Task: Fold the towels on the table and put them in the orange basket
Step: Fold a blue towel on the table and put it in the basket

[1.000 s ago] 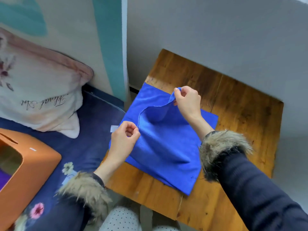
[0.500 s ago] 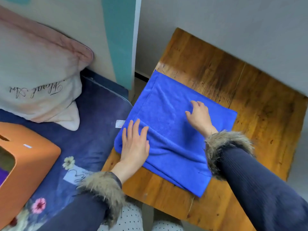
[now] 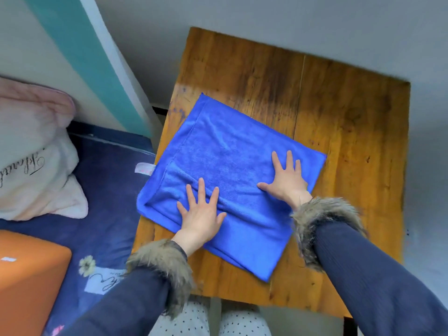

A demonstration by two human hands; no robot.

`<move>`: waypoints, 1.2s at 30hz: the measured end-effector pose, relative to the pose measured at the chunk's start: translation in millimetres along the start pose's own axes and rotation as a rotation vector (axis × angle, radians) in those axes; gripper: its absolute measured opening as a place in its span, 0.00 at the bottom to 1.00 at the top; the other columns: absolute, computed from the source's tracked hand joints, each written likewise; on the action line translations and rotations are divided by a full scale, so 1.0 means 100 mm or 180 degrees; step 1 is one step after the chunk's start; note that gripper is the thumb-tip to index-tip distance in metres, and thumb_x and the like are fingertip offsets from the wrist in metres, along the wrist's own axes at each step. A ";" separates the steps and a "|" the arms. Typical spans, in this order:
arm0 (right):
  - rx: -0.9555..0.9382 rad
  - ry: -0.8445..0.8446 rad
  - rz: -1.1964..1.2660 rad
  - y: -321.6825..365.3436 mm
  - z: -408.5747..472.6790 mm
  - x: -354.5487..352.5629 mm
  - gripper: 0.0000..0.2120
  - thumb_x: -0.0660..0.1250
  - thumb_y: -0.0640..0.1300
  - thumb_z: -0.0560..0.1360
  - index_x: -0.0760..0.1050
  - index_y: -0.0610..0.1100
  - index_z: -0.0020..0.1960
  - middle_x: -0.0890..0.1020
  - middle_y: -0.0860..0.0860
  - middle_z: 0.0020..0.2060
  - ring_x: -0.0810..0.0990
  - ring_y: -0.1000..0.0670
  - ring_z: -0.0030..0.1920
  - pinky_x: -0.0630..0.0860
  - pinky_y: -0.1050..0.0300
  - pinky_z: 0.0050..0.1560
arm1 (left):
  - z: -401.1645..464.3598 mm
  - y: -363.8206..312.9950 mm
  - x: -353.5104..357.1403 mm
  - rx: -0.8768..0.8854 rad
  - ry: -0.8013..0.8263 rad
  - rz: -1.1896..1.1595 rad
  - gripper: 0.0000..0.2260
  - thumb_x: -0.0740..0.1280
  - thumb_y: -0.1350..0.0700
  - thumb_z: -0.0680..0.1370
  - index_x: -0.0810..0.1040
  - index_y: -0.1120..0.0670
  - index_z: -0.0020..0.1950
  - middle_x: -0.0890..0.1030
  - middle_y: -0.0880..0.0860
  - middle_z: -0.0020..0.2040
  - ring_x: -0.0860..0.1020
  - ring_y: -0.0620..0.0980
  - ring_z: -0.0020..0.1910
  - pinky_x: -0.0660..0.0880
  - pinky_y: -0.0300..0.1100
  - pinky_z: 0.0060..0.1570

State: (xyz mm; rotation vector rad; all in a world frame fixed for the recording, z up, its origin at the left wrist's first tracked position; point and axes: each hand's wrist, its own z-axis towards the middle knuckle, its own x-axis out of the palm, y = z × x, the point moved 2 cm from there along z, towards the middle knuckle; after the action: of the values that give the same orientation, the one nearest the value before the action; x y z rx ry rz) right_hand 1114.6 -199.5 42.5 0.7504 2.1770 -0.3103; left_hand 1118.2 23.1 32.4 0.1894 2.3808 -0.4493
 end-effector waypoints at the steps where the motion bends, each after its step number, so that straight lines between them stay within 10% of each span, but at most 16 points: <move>1: 0.0069 0.0000 -0.0071 -0.08 -0.06 0.03 0.46 0.66 0.63 0.71 0.39 0.57 0.76 0.38 0.51 0.76 0.42 0.41 0.76 0.70 0.39 0.59 | 0.03 -0.02 -0.02 0.0037 0.0000 0.0017 0.30 0.55 0.42 0.80 0.46 0.47 0.77 0.32 0.54 0.76 0.35 0.63 0.74 0.49 0.69 0.67; 7: 0.0340 0.0218 -0.0316 -0.58 -0.43 0.19 0.42 0.67 0.56 0.72 0.45 0.51 0.76 0.56 0.45 0.72 0.66 0.40 0.67 0.71 0.50 0.55 | 0.26 -0.31 -0.22 0.0349 -0.0148 -0.0035 0.30 0.60 0.39 0.77 0.57 0.47 0.75 0.47 0.50 0.78 0.42 0.60 0.76 0.54 0.67 0.67; 13: 0.0634 0.1484 -0.0658 -1.05 -0.76 0.44 0.45 0.63 0.59 0.75 0.40 0.39 0.76 0.58 0.44 0.74 0.65 0.44 0.71 0.67 0.49 0.65 | 0.44 -0.75 -0.18 0.0954 0.0344 0.0586 0.26 0.60 0.43 0.78 0.59 0.44 0.75 0.47 0.45 0.78 0.41 0.55 0.76 0.55 0.67 0.67; 17: 0.0464 0.2324 -0.0434 -1.22 -0.89 0.51 0.27 0.59 0.60 0.77 0.71 0.39 0.64 0.73 0.42 0.65 0.76 0.41 0.61 0.71 0.52 0.60 | 0.38 -0.97 -0.06 0.1244 0.0600 0.0719 0.20 0.59 0.47 0.80 0.65 0.45 0.72 0.47 0.43 0.78 0.40 0.52 0.76 0.52 0.66 0.69; 20: 0.0465 0.1706 -0.0046 -1.32 -0.89 0.40 0.20 0.58 0.58 0.77 0.68 0.43 0.37 0.77 0.44 0.50 0.77 0.43 0.49 0.69 0.59 0.41 | 0.30 -0.98 -0.04 0.1413 0.0471 0.0754 0.19 0.58 0.52 0.81 0.65 0.44 0.72 0.50 0.44 0.78 0.45 0.52 0.77 0.55 0.64 0.69; 24: 0.0520 0.0404 0.0235 -1.41 -0.70 0.16 0.16 0.57 0.53 0.79 0.73 0.41 0.53 0.78 0.44 0.56 0.77 0.42 0.56 0.67 0.56 0.44 | 0.23 -0.91 -0.24 0.1551 -0.0716 0.0132 0.26 0.58 0.67 0.76 0.64 0.51 0.73 0.64 0.56 0.69 0.69 0.57 0.64 0.74 0.55 0.52; 28: 0.0143 -0.0753 0.0519 -1.39 -0.32 -0.19 0.16 0.57 0.46 0.80 0.68 0.40 0.64 0.73 0.42 0.61 0.71 0.41 0.61 0.70 0.49 0.54 | 0.44 -0.82 -0.53 0.1398 -0.1547 0.0375 0.29 0.62 0.72 0.71 0.66 0.58 0.71 0.69 0.62 0.66 0.70 0.64 0.60 0.73 0.56 0.48; 36: -0.0576 -0.1164 -0.0225 -1.23 0.37 -0.41 0.14 0.60 0.45 0.78 0.71 0.42 0.62 0.74 0.46 0.59 0.68 0.44 0.62 0.63 0.48 0.58 | 0.88 -0.66 -0.81 0.1216 -0.1407 0.0779 0.14 0.66 0.59 0.76 0.75 0.57 0.62 0.77 0.57 0.56 0.69 0.59 0.59 0.65 0.51 0.48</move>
State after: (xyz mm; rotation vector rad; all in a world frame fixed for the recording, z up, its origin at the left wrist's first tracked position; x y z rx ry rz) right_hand 1082.9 -330.5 46.0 0.4743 1.8573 -0.2596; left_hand 1216.2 -72.4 42.5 0.4941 1.7979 -0.7403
